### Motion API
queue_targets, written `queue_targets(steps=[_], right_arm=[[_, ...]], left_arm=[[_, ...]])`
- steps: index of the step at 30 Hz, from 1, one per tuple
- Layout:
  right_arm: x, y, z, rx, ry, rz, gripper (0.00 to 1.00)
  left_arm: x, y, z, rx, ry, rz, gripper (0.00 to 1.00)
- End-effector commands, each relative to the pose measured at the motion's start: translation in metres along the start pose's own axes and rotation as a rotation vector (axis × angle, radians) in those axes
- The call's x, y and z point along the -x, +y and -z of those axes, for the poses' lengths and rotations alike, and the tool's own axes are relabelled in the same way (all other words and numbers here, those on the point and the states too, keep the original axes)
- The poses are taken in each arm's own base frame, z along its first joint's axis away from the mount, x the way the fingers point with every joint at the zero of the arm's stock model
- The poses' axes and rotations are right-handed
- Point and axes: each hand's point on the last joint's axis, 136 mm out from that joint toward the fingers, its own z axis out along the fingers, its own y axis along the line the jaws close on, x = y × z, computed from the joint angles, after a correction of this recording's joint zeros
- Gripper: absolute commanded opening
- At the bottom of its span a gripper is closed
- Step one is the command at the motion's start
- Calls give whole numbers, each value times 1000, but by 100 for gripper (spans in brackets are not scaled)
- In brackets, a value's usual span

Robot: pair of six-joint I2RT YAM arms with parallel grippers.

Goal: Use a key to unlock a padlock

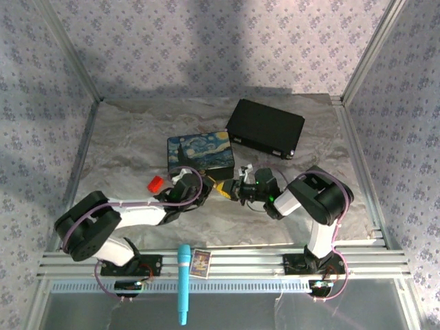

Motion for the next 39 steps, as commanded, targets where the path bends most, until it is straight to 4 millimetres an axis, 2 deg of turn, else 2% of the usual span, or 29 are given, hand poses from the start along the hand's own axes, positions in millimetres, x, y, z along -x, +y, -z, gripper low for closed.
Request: queue_targets(steps=[1,3,6,10,12,15,19,22,27,31,32,33,34,35,37,39], right_arm=[[9,42,-4,142,-43,99,0],[6,37,-5,129,-32,106,2],[3,20,2,44,-51,129,19],[0,0,18,-64,-78,143,31],[-3,-11,25,-117,-79,147,31],[-9,-17,33,-179,-63,203,30],[-22,-23,41,-289,-17,295,27],[-23,-29,48,-345,-11,335,27],[-20,-44,70,-539,-8,452,37],[-18,-40,86,-624,-18,641,39],[-17,-36,88,-622,-26,695,42],[-15,-31,91,-629,-40,761,52],[-10,-27,95,-659,-74,808,91],[-5,-24,100,-695,-106,847,99],[3,-15,106,-755,-137,938,98],[0,-8,103,-767,-93,1047,93]], left_arm=[[-59,-38,3,-112,247,-2,0],[-57,-35,3,-101,239,-8,0],[-53,-24,3,-66,219,-10,0],[-48,-3,2,3,191,-10,0],[-47,3,1,24,189,-10,0],[-47,12,-1,47,188,-5,0],[-45,15,-2,54,181,-3,0],[-45,15,-3,50,180,1,0],[-44,20,-3,64,173,7,0],[-41,24,-2,81,160,-5,0],[-41,25,-2,87,161,-8,0],[-41,25,-2,94,164,-11,0],[-42,25,-2,98,169,-16,0],[-43,25,-2,105,174,-21,0],[-44,25,-2,119,182,-36,0],[-44,26,0,130,184,-45,0]])
